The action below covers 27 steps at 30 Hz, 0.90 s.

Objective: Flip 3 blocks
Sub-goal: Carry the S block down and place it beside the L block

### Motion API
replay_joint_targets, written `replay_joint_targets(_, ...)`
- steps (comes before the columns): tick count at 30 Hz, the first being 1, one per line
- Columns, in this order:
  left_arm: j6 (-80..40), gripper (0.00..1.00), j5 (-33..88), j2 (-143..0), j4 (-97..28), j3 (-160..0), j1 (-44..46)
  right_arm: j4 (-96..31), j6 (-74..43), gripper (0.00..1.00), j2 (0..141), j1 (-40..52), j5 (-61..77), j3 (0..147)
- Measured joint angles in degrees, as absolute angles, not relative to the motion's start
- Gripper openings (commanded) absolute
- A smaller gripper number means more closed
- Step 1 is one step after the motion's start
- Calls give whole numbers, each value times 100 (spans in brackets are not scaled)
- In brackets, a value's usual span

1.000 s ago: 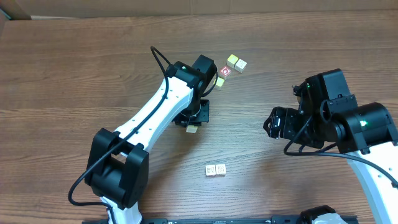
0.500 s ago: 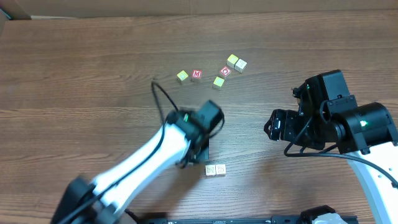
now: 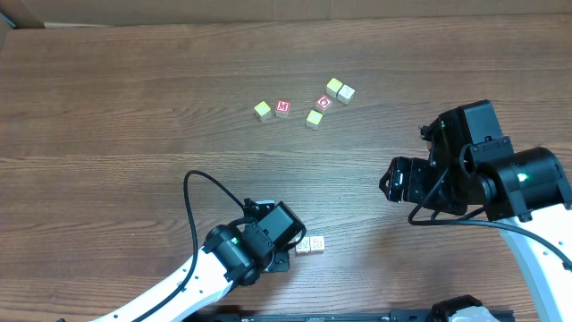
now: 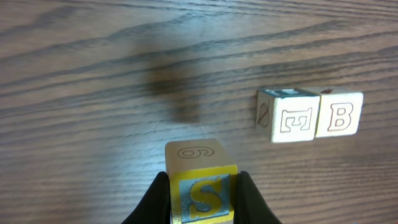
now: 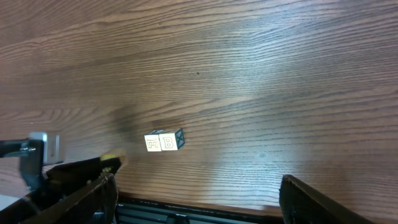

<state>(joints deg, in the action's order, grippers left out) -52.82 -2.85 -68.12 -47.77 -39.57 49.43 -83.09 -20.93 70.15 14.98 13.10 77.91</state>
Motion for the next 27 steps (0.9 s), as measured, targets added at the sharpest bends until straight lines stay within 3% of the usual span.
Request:
replay_joint_targets(13,-5323,7,-64,-7461,-3450,-3468,4943,-8315,-2093,84,7015,1498,1310,7791)
replay_joint_targets(27,-5323,8,-161,-7520,-3332,-3452,4895,-8320,-2095,84,7015,1500,1334,7791)
